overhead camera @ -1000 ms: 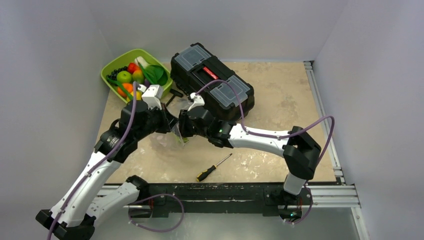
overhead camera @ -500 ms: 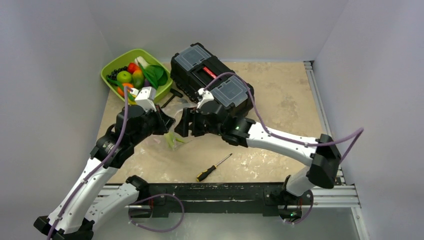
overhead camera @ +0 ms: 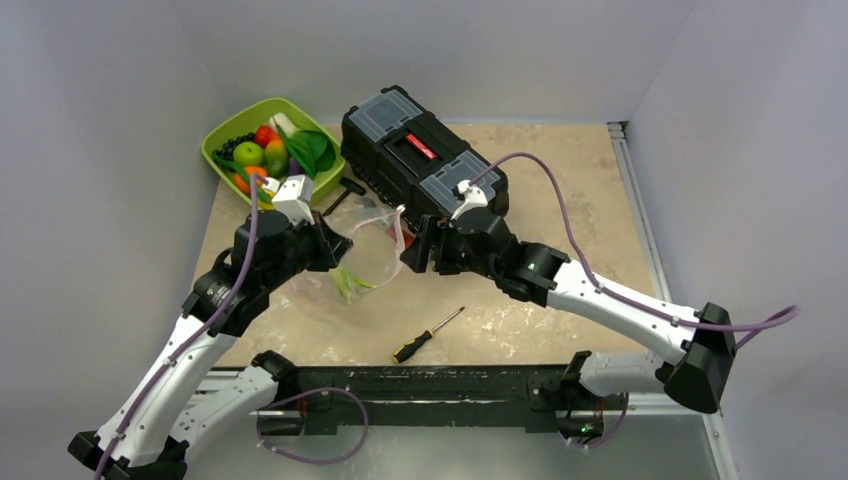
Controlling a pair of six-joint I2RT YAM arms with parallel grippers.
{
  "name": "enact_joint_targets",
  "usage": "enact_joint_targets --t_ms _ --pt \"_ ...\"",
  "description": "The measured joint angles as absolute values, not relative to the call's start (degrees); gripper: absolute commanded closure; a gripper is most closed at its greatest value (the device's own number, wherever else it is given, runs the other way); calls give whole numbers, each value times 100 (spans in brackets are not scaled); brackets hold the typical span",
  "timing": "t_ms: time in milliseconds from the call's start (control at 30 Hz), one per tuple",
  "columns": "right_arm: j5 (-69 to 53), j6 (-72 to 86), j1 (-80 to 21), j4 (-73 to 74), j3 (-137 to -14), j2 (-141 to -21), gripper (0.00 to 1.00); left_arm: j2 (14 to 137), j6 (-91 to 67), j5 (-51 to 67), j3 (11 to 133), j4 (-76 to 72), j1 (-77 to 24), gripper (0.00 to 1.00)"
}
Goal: Place the food in the zip-top bag and seal the zipper
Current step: Adjust the fake vegetable in the zipper food storage bag.
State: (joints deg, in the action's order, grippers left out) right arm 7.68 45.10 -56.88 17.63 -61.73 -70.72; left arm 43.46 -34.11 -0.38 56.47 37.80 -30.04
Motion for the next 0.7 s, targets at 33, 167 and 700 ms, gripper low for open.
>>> enact_joint_targets --t_ms 33,167,700 --pt "727 4613 -5559 1697 -6034 -7087 29 4346 -3411 -10 5647 3780 -3004 100" --pt "602 4786 -5317 1387 -5859 -7507 31 4346 -3450 110 5647 3782 -3004 100" --pt "794 4482 -5841 281 -5990 -8283 100 4086 -3575 303 5647 3894 -3004 100"
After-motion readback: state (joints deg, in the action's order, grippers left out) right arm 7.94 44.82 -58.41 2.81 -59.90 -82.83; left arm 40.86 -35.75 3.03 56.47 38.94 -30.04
